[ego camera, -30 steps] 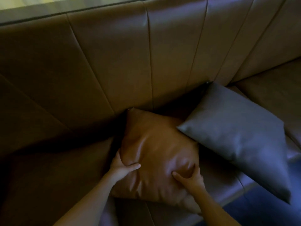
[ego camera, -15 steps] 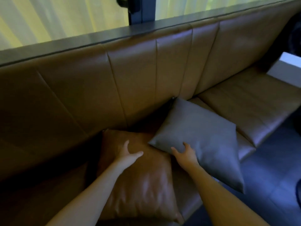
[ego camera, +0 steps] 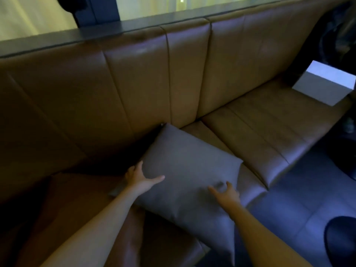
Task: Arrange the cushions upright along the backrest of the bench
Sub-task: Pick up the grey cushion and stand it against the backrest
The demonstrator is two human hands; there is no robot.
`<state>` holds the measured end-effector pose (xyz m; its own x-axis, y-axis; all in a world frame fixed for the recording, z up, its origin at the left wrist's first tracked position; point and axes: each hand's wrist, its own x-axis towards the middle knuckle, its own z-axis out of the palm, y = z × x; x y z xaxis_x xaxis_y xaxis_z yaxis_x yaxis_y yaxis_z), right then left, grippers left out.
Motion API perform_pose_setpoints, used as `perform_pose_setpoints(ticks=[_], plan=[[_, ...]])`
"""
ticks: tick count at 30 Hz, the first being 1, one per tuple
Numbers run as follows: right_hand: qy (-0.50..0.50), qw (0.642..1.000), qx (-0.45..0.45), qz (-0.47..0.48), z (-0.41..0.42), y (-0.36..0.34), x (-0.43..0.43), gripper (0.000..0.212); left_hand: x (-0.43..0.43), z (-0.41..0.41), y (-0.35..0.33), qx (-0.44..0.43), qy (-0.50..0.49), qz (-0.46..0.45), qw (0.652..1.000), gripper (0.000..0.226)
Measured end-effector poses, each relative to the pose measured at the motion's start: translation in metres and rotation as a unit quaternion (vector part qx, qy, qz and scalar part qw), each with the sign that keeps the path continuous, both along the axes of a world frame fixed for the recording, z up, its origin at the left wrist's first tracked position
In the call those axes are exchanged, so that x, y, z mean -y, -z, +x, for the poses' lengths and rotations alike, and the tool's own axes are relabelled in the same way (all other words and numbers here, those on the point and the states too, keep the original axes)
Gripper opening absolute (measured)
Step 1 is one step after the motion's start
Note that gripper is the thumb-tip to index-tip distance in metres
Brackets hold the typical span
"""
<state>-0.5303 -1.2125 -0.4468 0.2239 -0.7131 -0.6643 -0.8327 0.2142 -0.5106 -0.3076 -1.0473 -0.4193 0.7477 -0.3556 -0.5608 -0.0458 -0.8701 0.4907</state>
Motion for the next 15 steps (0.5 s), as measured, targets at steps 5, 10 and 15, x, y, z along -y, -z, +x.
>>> perform_pose_setpoints(ticks=[5, 10, 15], plan=[[0.065, 0.992, 0.054, 0.099, -0.02, 0.039, 0.028, 0.155, 0.021, 0.031, 0.026, 0.005, 0.017, 0.084, 0.996, 0.145], [0.095, 0.98, 0.098, 0.147, -0.021, 0.054, 0.047, 0.168, 0.029, 0.052, 0.039, -0.066, 0.02, 0.084, 0.994, 0.162], [0.08, 0.98, 0.144, 0.115, -0.025, 0.054, 0.048, 0.164, 0.034, 0.042, 0.037, -0.004, 0.029, 0.11, 0.993, 0.171]])
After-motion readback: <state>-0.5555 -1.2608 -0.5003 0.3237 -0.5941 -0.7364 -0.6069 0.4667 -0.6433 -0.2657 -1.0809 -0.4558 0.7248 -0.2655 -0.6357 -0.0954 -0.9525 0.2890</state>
